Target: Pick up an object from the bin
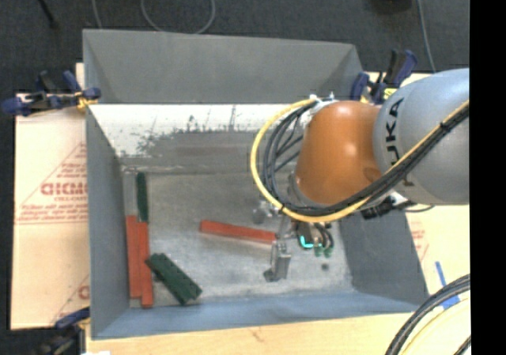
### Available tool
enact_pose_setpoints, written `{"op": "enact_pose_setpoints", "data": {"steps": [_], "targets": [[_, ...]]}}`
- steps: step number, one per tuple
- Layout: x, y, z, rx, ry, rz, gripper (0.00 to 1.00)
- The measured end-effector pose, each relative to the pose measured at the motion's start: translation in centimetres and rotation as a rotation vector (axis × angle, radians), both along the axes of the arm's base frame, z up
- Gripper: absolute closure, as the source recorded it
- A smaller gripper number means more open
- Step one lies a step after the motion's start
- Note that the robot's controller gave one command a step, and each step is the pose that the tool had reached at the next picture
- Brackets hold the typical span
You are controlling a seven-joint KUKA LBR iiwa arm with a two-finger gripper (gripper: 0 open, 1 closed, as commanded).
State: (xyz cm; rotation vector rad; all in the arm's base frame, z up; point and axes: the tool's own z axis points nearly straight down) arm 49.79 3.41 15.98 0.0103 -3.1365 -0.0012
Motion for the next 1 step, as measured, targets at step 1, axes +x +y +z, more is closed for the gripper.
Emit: {"op": "enact_pose_setpoints", "data": {"steps": [1], "targets": [[-0.8, -0.83, 3.76, 0.0, -0.011, -0.02, 0.0]]}}
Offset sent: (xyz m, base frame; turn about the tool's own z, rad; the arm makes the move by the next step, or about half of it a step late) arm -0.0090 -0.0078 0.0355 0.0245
